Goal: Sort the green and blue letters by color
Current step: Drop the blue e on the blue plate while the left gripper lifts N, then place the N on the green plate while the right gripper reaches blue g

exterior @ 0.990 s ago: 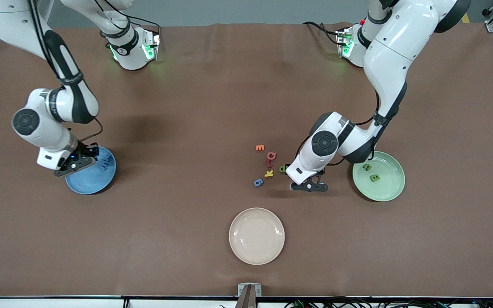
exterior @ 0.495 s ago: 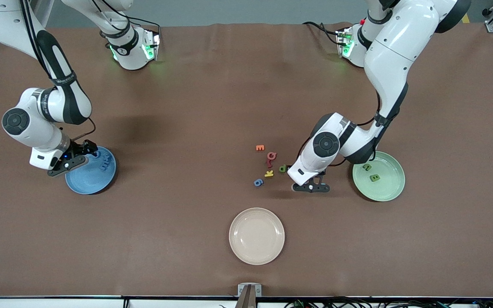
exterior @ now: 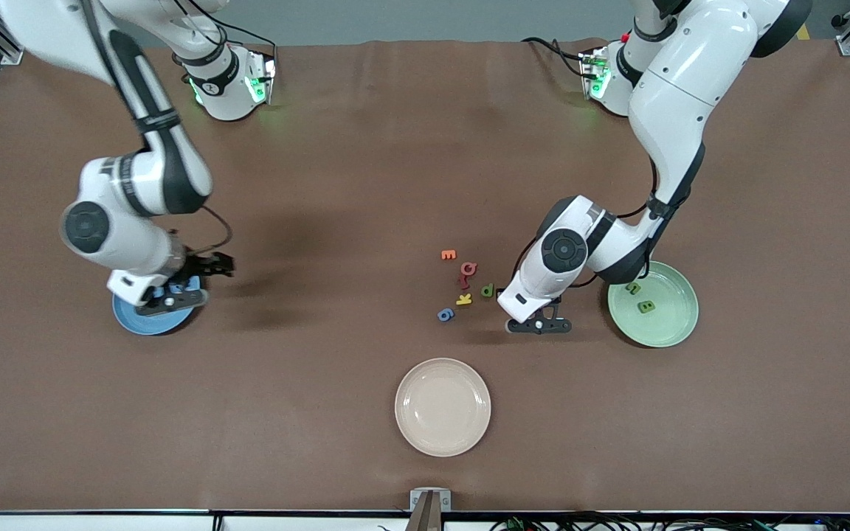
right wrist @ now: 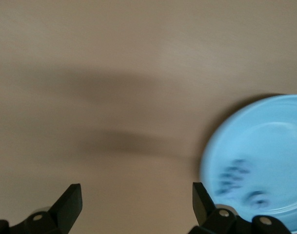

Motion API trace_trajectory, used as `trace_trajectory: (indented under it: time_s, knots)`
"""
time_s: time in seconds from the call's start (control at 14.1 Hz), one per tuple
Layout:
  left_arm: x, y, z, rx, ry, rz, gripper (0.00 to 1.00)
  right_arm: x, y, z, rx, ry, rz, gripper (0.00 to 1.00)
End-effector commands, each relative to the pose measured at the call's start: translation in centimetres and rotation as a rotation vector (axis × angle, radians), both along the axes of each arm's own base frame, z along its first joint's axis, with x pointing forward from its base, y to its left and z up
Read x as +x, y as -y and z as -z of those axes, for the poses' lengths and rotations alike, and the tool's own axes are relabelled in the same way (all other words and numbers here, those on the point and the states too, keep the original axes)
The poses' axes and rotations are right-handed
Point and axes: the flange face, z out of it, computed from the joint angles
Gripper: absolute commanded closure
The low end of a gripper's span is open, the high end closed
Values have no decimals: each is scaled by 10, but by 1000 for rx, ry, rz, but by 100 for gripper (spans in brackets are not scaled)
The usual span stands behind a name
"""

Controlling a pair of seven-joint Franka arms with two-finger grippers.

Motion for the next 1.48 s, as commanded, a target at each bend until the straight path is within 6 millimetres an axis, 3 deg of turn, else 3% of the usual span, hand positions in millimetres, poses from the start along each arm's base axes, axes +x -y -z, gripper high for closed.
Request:
trace_trajectory:
  time_s: [0.0,0.21,0.35,0.49,0.64,0.78,0.99,1.41]
  knots:
    - [17,-17,-14,6,27,-43,82,7,-98,-35,-5,34,168,0]
    - [20,-44,-48,62,-14,-65,83,12,-189,-34,9,66,316,0]
    - [19,-66,-58,83,-28,-72,83,13,-248,-22,20,73,448,0]
    - [14,-94,-69,83,-35,-52,83,12,-299,6,8,71,672,0]
    - [11,-134,-73,66,-60,-43,83,12,-342,25,19,83,779,0]
    - [8,-181,-77,51,-76,-20,83,14,-368,35,38,90,873,0]
    - [3,-234,-72,39,-102,31,83,18,-392,44,68,99,1006,0]
    - [0,-270,-54,80,-110,77,83,19,-410,79,60,114,1160,1]
